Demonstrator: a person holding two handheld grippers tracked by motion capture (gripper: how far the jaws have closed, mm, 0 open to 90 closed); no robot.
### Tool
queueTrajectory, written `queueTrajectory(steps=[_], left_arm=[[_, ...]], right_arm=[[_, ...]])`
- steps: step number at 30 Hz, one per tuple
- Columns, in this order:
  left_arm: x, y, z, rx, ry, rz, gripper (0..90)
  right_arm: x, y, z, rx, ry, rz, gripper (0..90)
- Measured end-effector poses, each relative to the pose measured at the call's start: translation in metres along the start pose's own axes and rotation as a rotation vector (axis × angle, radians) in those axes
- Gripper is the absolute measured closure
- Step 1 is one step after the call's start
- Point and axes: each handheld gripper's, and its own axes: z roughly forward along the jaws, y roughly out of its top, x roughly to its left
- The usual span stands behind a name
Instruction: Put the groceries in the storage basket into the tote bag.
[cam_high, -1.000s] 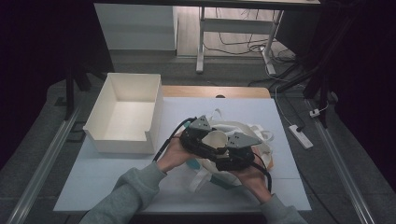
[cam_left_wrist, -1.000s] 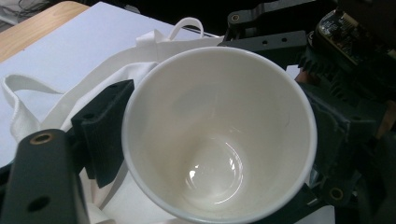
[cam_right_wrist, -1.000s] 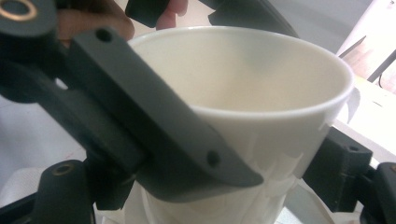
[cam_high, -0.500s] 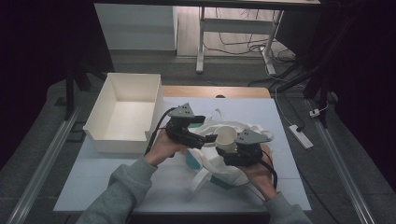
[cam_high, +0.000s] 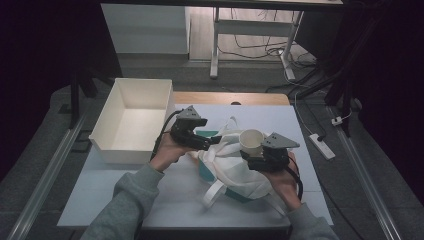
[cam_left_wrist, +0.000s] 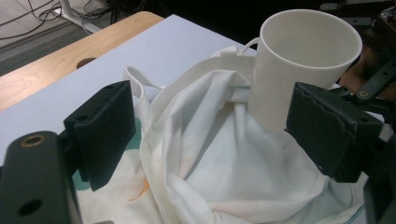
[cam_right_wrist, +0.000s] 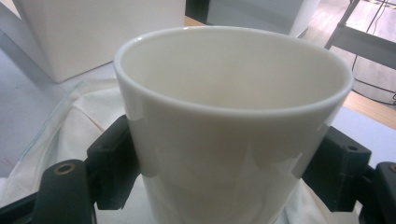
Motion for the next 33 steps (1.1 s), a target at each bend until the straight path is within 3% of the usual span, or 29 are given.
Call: queueTrajectory(steps=[12,17,33], left_arm=[[0.005,-0.003,0.002,0.021,0.004,-0.002,16.5],[0.007,-0.004,0.003,0.031,0.006,-0.001,16.6],[0.009,-0.006,0.006,0.055,0.007,-0.003,16.9]], right_arm=[[0.009,0.0,0.04,0.026,0.035,0.0,22.3],[0.009,-0.003,0.053,0.034,0.043,0.023,22.3],[0.008,-0.018,0.075,0.098,0.039,0.028,22.3]])
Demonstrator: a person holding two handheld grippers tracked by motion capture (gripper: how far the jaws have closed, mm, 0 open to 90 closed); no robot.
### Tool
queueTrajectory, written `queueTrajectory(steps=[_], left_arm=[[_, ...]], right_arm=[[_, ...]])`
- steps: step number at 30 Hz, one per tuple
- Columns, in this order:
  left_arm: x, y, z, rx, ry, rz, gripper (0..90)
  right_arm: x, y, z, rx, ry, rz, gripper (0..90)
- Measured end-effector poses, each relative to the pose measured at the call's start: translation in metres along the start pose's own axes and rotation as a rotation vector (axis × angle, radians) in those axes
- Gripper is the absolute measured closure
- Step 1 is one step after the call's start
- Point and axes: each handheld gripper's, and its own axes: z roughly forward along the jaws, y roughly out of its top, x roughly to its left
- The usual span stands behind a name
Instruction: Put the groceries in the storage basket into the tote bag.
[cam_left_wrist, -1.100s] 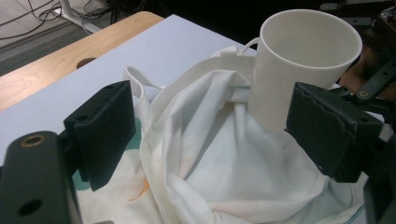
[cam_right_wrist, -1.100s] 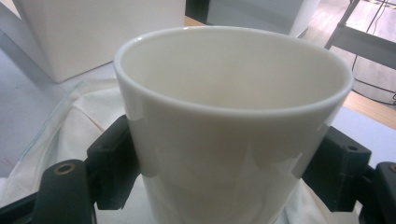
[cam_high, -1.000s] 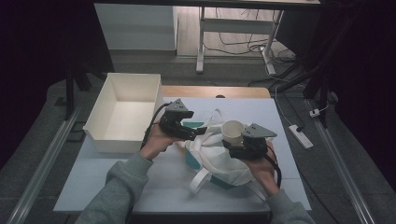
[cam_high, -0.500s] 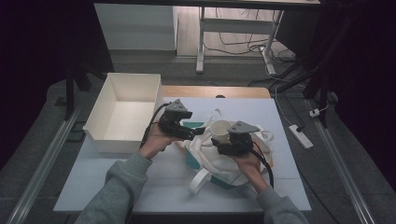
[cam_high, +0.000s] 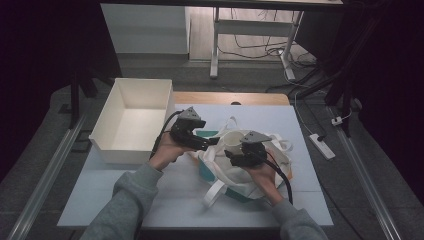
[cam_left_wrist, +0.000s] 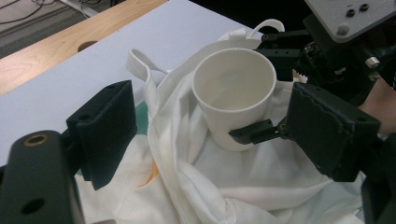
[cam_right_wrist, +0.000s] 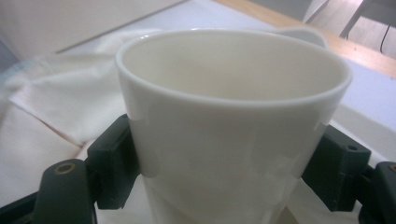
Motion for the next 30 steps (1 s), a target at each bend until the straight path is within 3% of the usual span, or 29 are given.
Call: queueTrajectory(steps=[7,14,20,24,30], left_arm=[[0.001,-0.001,0.0,0.004,0.002,-0.002,16.9],[0.002,-0.002,-0.001,0.01,0.007,0.0,16.9],[0.004,-0.003,-0.002,0.011,0.008,-0.004,17.0],[0.004,-0.004,-0.001,0.017,0.008,-0.006,17.0],[0.004,-0.005,0.0,0.026,0.008,-0.005,17.0]], right_arm=[[-0.002,-0.007,0.004,0.019,-0.052,-0.025,22.4],[-0.007,-0.01,0.001,0.018,-0.052,0.009,22.3],[-0.012,-0.012,-0.008,0.068,-0.039,0.046,22.3],[-0.014,-0.016,-0.012,0.07,-0.028,0.068,22.3],[-0.012,-0.017,-0.012,0.065,-0.037,0.048,22.5]])
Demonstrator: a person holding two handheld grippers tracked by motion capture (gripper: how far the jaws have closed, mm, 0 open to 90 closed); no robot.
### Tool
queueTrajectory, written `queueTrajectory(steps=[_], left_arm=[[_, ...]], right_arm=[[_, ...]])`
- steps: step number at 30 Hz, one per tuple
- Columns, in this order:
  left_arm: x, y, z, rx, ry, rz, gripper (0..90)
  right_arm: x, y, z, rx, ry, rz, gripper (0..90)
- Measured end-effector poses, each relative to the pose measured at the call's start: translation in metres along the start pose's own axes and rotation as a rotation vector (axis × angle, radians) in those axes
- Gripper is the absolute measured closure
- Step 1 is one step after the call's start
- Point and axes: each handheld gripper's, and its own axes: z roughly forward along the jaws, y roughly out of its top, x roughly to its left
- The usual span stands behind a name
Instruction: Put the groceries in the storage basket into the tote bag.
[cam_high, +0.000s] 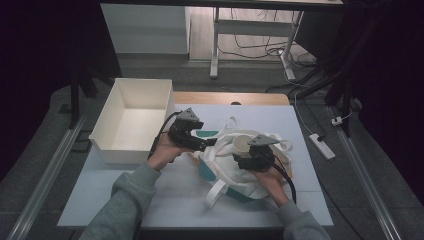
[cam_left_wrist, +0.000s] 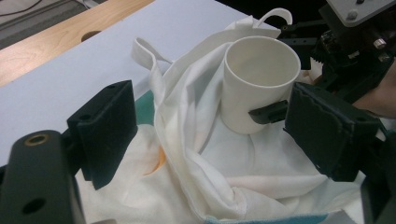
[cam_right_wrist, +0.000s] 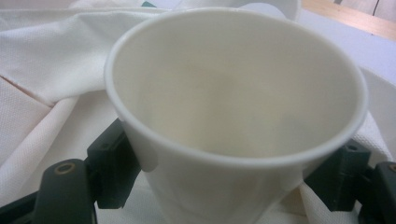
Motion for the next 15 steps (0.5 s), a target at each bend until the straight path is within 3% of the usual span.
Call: queueTrajectory(steps=[3,15], left_arm=[[0.0,-0.0003,0.0001,0.001,-0.002,0.001,17.0],[0.0017,-0.001,0.0,0.003,-0.003,0.0,17.0]], right_arm=[[-0.001,0.0,-0.0005,0.002,0.003,0.01,22.2],[0.0027,0.0047,-0.0082,-0.01,0.016,-0.049,11.4]])
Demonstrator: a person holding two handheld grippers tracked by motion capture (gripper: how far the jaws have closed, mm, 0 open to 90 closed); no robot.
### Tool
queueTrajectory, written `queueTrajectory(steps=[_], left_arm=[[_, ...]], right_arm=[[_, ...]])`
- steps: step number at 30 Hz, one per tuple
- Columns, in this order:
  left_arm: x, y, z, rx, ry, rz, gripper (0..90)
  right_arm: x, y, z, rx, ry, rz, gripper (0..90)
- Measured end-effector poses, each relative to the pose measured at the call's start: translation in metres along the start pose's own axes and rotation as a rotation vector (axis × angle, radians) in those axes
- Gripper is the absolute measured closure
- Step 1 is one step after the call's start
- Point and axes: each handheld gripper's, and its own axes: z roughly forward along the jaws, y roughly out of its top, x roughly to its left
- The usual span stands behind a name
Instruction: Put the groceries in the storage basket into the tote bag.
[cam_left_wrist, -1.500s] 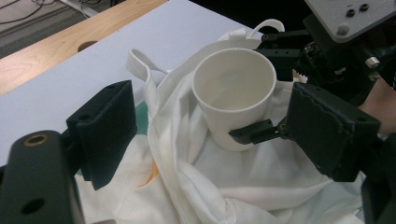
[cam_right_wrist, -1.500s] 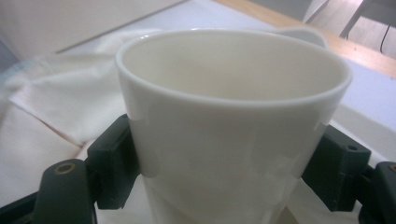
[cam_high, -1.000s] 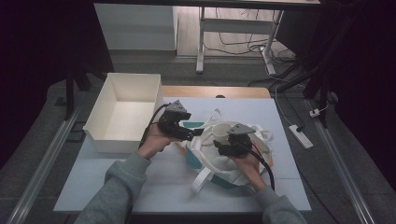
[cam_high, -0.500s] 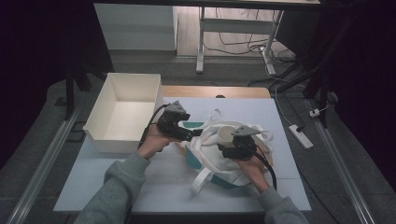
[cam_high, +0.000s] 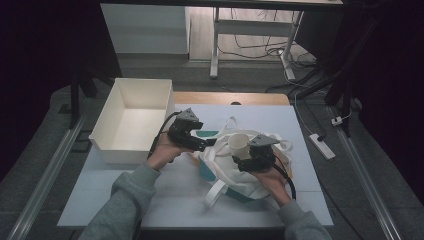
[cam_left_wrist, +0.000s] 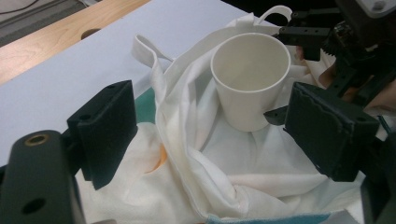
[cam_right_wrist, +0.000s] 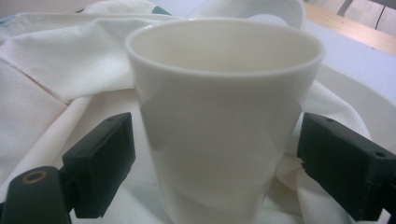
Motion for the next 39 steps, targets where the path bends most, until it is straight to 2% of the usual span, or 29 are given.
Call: queueTrajectory(steps=[6,10,14,18,22,30,37,39], left_arm=[[0.001,-0.001,0.0,0.003,0.004,-0.003,17.0],[0.003,-0.002,-0.001,0.007,0.01,-0.006,16.9],[0.005,-0.004,-0.002,0.011,0.013,-0.011,16.9],[0.006,-0.006,-0.005,0.017,0.018,-0.011,16.9],[0.006,-0.008,-0.011,0.025,0.02,-0.007,17.0],[0.008,-0.012,-0.016,0.037,0.023,-0.01,17.0],[0.008,-0.015,-0.015,0.049,0.024,-0.022,17.4],[0.006,-0.016,-0.012,0.063,0.045,-0.014,17.7]], right_arm=[[0.0,0.003,-0.01,-0.022,-0.007,-0.006,9.8],[0.0,0.004,-0.023,-0.053,-0.003,-0.014,10.0],[-0.003,0.003,-0.038,-0.098,0.009,-0.008,13.0],[-0.01,0.002,-0.05,-0.115,0.023,-0.009,17.6],[-0.018,0.0,-0.057,-0.134,0.031,0.015,21.8],[-0.03,-0.002,-0.069,-0.149,0.02,0.023,25.3],[-0.036,-0.003,-0.074,-0.135,0.012,0.032,27.3],[-0.037,-0.004,-0.076,-0.125,0.004,0.033,27.5]])
